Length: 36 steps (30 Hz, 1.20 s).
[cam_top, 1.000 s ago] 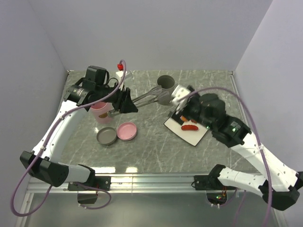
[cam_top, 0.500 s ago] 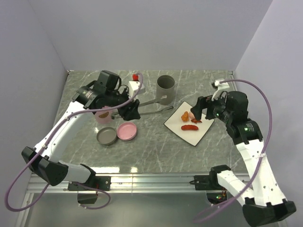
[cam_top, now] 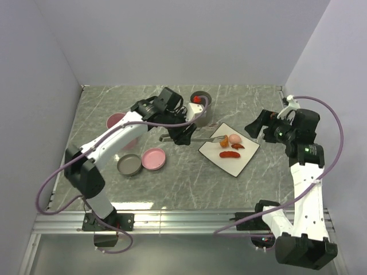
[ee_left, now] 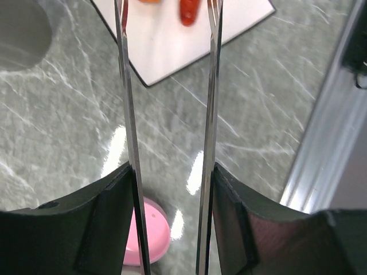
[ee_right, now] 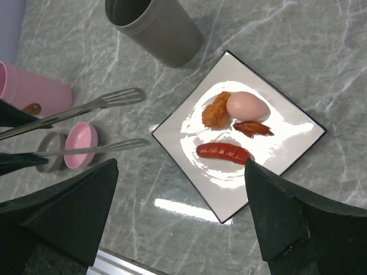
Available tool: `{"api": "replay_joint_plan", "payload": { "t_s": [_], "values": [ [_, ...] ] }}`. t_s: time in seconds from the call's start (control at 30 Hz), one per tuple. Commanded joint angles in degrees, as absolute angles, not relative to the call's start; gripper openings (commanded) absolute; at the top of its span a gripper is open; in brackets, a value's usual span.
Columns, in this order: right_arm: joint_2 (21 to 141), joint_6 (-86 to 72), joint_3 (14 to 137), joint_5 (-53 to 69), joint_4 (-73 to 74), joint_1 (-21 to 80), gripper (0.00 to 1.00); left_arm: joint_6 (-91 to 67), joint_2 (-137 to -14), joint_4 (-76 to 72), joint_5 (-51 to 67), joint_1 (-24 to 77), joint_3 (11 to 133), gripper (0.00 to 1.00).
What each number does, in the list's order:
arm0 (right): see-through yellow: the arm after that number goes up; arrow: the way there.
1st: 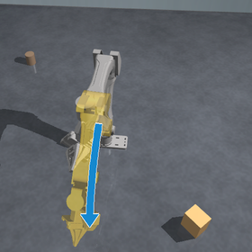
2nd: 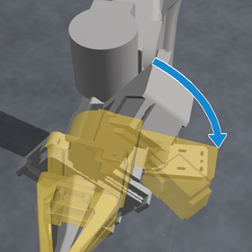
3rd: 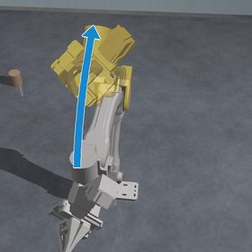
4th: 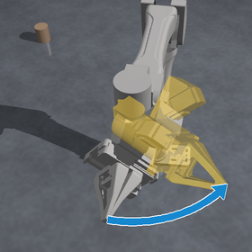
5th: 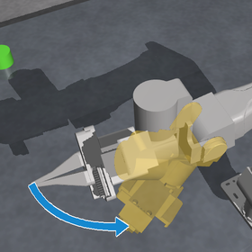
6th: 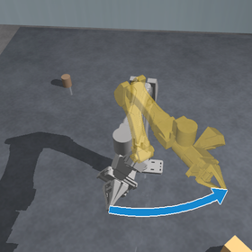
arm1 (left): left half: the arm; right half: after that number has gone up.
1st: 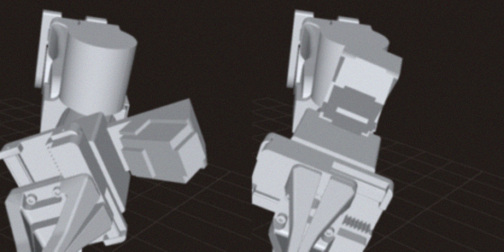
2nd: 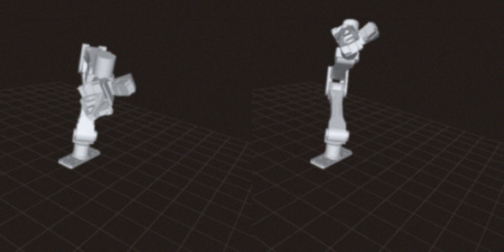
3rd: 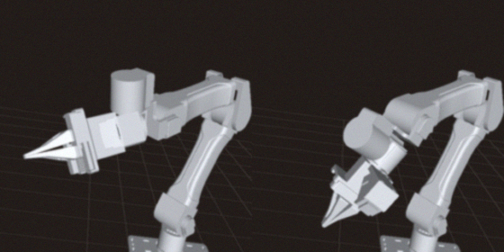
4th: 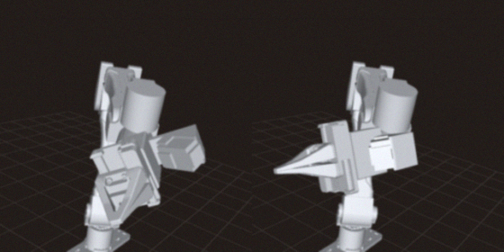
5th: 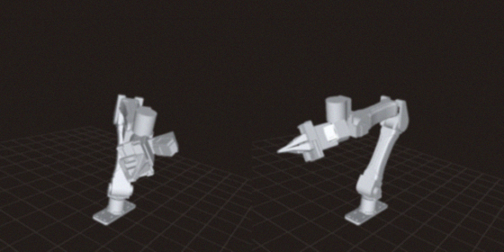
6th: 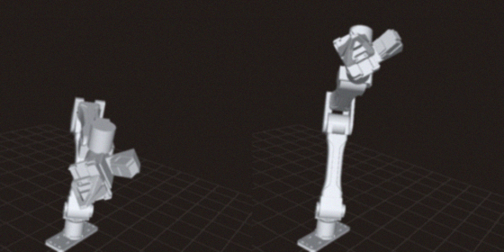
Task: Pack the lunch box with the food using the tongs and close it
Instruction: Pick up the clamp at the center of the board, then pick up the fake food from the plate.
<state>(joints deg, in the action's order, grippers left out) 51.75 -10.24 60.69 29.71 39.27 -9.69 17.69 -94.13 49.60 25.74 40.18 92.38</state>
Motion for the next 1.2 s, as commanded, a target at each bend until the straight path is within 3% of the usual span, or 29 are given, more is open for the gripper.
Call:
{"api": "replay_joint_plan", "payload": {
  "t_s": [0.0, 0.23, 0.7, 1.17],
  "values": [
    [53.7, -10.8, 65.1, 33.9, 40.3, -12.4, 0.98, 16.7, -97.6, 45.0, 24.5, 40.5, 98.3, 0.57],
    [57.5, -8.7, 70.5, 37.2, 42.0, -14.8, 0.98, 17.6, -107.2, 46.1, 26.1, 41.4, 107.3, 0.60],
    [60.0, -6.2, 77.9, 39.7, 44.7, -14.9, 0.99, 16.6, -116.2, 39.7, 24.6, 43.9, 109.4, 0.61],
    [61.1, -4.1, 77.5, 41.7, 45.9, -14.9, 1.00, 17.1, -123.4, 38.6, 23.3, 44.8, 113.5, 0.61]
  ]
}}
